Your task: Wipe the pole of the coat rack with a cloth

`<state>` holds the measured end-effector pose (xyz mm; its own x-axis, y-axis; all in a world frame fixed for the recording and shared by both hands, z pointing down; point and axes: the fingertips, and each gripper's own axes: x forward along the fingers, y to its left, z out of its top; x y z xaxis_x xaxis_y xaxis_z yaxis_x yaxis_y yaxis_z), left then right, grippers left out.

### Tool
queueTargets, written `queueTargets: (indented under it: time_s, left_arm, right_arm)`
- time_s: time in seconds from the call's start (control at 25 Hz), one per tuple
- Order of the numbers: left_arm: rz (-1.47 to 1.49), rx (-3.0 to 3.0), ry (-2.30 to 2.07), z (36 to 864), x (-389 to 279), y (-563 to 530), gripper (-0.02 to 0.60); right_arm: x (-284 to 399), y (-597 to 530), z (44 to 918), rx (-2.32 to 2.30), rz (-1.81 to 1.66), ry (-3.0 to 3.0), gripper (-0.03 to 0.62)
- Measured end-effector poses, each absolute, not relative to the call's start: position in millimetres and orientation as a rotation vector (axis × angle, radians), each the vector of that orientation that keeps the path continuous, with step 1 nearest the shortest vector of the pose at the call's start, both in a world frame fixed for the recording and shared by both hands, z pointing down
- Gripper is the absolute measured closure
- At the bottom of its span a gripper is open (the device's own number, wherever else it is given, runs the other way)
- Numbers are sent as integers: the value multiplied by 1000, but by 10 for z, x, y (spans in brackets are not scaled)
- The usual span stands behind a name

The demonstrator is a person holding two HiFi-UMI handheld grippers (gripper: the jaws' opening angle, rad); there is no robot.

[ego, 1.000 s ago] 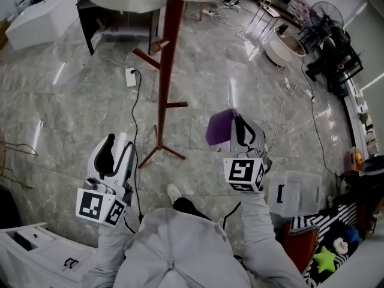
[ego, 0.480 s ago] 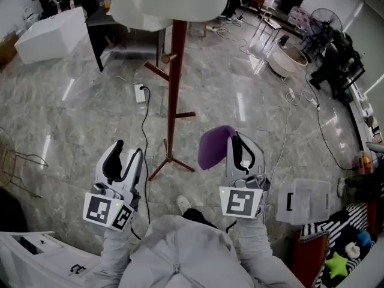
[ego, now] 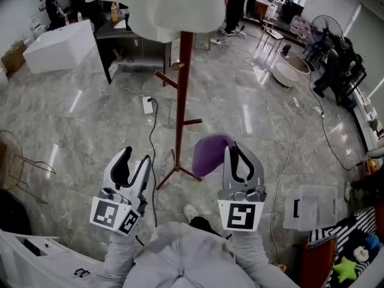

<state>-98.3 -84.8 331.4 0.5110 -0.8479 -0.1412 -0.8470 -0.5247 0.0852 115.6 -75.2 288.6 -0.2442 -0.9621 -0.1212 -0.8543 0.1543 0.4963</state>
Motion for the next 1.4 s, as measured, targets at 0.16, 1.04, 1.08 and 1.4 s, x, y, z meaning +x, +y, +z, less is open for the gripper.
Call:
queueTargets:
  time_s: [0.16, 1.04, 1.08, 1.4]
  left_arm:
    - [-260, 2739, -1532, 3278, -999, -770, 348]
    - [-249, 2777, -1542, 3169, -1057, -702, 348]
    - [-249, 2775, -1542, 3168, -1064, -714, 348]
    - [-246, 2764, -1542, 3190, -1102, -728, 348]
  right_arm:
    - [1149, -657, 2884, 1794, -699, -2215, 565]
    - [1164, -620, 2954, 1846, -602, -2303, 566]
    - [1160, -634, 2948, 1850, -598, -2304, 566]
    - [1145, -654, 2946, 1845, -607, -2298, 566]
